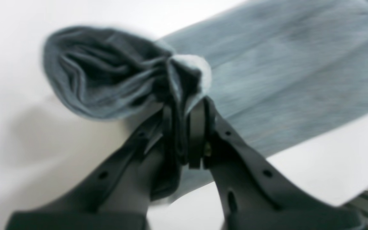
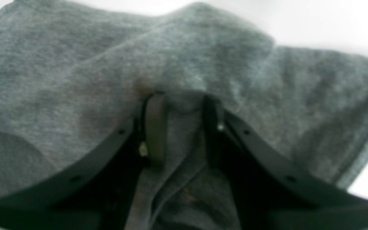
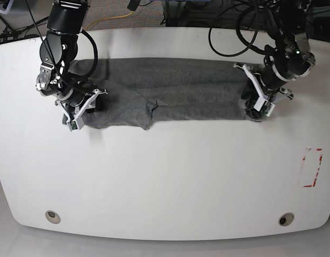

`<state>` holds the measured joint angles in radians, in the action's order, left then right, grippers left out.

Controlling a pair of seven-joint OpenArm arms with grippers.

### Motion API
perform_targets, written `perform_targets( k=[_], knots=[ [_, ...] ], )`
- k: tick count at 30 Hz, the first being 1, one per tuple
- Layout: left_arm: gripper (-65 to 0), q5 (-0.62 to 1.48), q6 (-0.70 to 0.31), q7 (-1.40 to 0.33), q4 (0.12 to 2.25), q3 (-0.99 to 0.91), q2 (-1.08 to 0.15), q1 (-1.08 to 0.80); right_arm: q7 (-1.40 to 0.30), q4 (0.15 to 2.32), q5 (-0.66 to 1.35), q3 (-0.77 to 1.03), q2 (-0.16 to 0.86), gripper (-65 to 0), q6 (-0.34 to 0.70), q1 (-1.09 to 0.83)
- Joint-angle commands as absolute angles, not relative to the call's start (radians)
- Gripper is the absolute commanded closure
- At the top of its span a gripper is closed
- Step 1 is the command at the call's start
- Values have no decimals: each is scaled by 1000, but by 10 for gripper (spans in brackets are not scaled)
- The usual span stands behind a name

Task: Fold the T-shirt properly
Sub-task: 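Fold the strip's end with the left gripper toward the right gripper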

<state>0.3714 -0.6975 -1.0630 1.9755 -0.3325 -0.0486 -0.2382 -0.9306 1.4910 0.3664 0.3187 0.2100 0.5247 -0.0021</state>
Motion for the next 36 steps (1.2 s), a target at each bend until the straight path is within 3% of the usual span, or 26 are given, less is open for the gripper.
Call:
perform_targets(
  k=[1, 12, 23, 33, 36],
  knots=[
    [-31, 386, -698, -1046, 1991, -277, -47, -225, -918, 1509, 372, 321, 219, -176, 529, 13],
    [-31, 386, -698, -1046, 1988, -31, -44, -168, -918, 1509, 375, 321, 217, -176, 529, 13],
    [-33, 383, -698, -1046, 1983, 61, -44, -137, -918, 1509, 375, 321, 217, -176, 529, 13],
    [-242, 392, -698, -1046, 1965, 182, -42, -91, -918, 1509, 377, 321, 217, -176, 529, 13],
    [-258, 394, -698, -1046, 1975, 234, -42, -82, -918, 1511, 377, 321, 217, -176, 529, 13]
  ],
)
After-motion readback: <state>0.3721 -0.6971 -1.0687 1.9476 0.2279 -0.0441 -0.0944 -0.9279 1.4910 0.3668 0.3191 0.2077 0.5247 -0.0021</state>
